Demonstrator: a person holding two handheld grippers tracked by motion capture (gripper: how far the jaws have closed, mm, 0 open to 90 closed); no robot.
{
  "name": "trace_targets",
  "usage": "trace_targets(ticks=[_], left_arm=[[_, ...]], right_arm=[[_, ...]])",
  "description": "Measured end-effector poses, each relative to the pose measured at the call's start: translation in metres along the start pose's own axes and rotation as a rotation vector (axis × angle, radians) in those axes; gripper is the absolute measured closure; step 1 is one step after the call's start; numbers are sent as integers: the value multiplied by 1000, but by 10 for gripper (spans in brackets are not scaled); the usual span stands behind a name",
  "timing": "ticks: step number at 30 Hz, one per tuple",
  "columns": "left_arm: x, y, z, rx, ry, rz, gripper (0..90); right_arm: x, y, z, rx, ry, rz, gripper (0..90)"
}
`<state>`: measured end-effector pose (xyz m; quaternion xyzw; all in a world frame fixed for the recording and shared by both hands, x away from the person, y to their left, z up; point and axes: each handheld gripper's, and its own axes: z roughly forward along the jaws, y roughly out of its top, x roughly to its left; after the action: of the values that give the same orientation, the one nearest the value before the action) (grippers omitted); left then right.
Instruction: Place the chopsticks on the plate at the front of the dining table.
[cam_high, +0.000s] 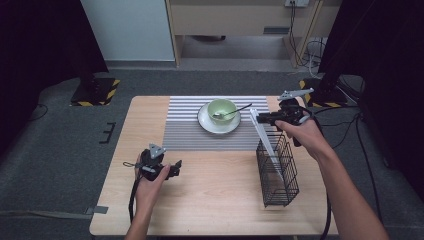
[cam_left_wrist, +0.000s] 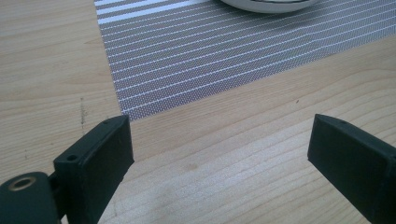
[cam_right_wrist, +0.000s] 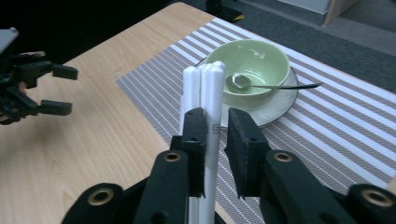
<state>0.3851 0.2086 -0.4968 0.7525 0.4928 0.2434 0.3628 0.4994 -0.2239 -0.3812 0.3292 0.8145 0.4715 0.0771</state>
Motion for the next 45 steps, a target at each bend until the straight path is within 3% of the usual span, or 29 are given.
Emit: trace_targets(ticks=[10,17,24,30,35,36,40,45], left_arm=[[-1,0,-1,-6,-4,4,64],[-2,4,-5,-28,-10,6,64],[-7,14,-13,-67,-26,22,64],[-14,24,-19,-142,-72,12,63],[-23,32,-23,-199,-124,28,61],[-25,34,-23,-211,-139,23,61],[-34,39,-22,-259,-194,32,67],[-46,47,-24,-282,-235,61,88]], right_arm=[[0,0,-2,0,15,-6,836],[1,7,-14,-66,1,-16,838],[12,23,-37,-146,-7,-57,838],[24,40,-62,-223,-18,-88,838],[33,53,-79,-268,-24,-109,838],[37,58,-85,-302,-19,-106,838],[42,64,-87,-336,-14,-107,838],[53,76,-88,-379,1,-114,838]])
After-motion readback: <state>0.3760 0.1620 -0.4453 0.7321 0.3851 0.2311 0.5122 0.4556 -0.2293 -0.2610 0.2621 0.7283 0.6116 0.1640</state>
